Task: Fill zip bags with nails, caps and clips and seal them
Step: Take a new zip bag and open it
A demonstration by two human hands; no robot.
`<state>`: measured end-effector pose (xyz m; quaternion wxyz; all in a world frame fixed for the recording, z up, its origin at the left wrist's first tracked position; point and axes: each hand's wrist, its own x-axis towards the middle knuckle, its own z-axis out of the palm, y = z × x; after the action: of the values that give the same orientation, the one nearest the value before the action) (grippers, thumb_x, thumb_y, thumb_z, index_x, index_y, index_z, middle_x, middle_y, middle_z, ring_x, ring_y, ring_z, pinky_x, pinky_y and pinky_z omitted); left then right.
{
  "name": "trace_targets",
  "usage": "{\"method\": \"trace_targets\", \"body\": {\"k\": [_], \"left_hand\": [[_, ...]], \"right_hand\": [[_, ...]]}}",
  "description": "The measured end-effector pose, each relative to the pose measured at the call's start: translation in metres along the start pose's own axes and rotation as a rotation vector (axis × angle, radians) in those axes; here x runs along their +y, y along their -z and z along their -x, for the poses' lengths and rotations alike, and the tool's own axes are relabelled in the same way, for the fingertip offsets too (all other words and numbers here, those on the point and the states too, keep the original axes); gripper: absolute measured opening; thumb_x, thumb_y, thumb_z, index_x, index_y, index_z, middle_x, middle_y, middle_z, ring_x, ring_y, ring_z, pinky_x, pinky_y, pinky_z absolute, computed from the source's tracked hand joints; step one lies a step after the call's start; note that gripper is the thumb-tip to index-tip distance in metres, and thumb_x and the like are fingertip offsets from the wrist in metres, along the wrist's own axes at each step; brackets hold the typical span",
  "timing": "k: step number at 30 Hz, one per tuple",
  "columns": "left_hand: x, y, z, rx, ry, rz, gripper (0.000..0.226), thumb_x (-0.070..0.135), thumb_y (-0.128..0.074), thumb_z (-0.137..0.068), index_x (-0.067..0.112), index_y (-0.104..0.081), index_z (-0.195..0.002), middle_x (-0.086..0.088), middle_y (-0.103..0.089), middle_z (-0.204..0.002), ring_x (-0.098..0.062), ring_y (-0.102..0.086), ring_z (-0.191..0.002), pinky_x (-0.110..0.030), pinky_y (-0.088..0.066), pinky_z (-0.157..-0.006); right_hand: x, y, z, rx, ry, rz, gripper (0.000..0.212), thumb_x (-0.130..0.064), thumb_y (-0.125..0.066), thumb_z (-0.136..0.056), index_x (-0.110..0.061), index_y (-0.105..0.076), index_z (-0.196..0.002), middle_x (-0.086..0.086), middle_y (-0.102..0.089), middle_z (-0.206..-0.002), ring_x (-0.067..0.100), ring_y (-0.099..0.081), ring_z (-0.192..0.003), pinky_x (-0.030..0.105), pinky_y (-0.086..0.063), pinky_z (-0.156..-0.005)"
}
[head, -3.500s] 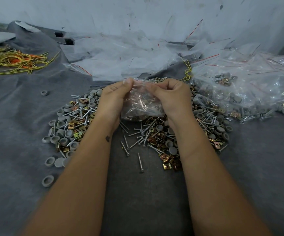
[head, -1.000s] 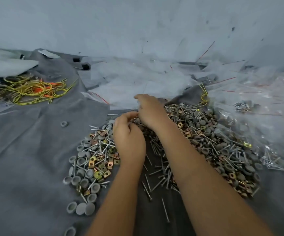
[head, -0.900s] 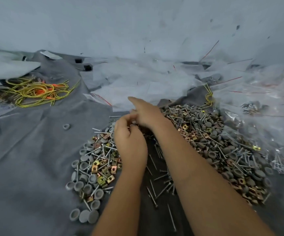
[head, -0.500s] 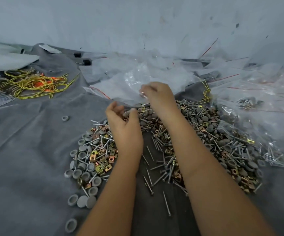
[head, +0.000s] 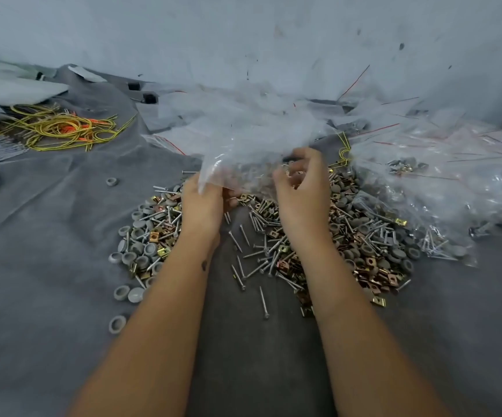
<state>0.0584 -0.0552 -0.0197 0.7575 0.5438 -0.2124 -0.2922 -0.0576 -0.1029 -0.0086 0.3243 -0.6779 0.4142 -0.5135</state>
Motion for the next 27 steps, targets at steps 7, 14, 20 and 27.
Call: {"method": "trace_targets", "body": {"k": [7, 14, 20, 27], "left_hand": [[-0.009, 0.005, 0.010, -0.040, 0.039, 0.038, 0.030, -0.004, -0.045, -0.095, 0.017, -0.053, -0.075, 0.005, -0.060, -0.057, -0.009, -0.057, -0.050, -0.022, -0.048, -0.049], [-0.012, 0.005, 0.006, -0.196, -0.155, -0.232, 0.031, 0.000, -0.044, -0.097, 0.020, -0.057, -0.077, 0.008, -0.060, -0.066, -0.001, -0.057, -0.056, -0.015, -0.046, -0.051], [0.003, 0.001, 0.004, -0.346, 0.246, 0.267, 0.054, 0.051, -0.030, -0.102, 0.007, -0.062, -0.103, -0.010, -0.074, -0.080, -0.021, -0.072, -0.070, -0.028, -0.058, -0.057], [-0.001, 0.001, 0.004, -0.268, 0.075, 0.021, 0.030, 0.014, -0.055, -0.097, 0.018, -0.074, -0.074, -0.001, -0.074, -0.075, -0.013, -0.071, -0.071, -0.028, -0.057, -0.063]], "right_hand": [[-0.001, -0.003, 0.017, -0.126, 0.338, 0.222, 0.045, -0.013, -0.059, -0.084, -0.025, -0.060, -0.128, -0.001, -0.047, -0.111, 0.013, -0.050, -0.100, 0.026, -0.046, -0.084], [-0.009, -0.010, 0.028, -0.243, 0.413, 0.130, 0.026, -0.034, -0.066, -0.086, -0.022, -0.073, -0.108, -0.001, -0.056, -0.096, 0.011, -0.055, -0.087, 0.029, -0.050, -0.076], [0.004, -0.002, 0.014, -0.102, 0.372, 0.140, 0.017, 0.000, -0.065, -0.086, -0.008, -0.075, -0.098, 0.006, -0.063, -0.095, 0.016, -0.060, -0.086, 0.024, -0.050, -0.076], [0.007, 0.004, 0.011, -0.104, 0.361, 0.211, 0.021, -0.003, -0.062, -0.085, -0.015, -0.076, -0.093, 0.002, -0.061, -0.096, 0.016, -0.059, -0.091, 0.028, -0.049, -0.076]]}}
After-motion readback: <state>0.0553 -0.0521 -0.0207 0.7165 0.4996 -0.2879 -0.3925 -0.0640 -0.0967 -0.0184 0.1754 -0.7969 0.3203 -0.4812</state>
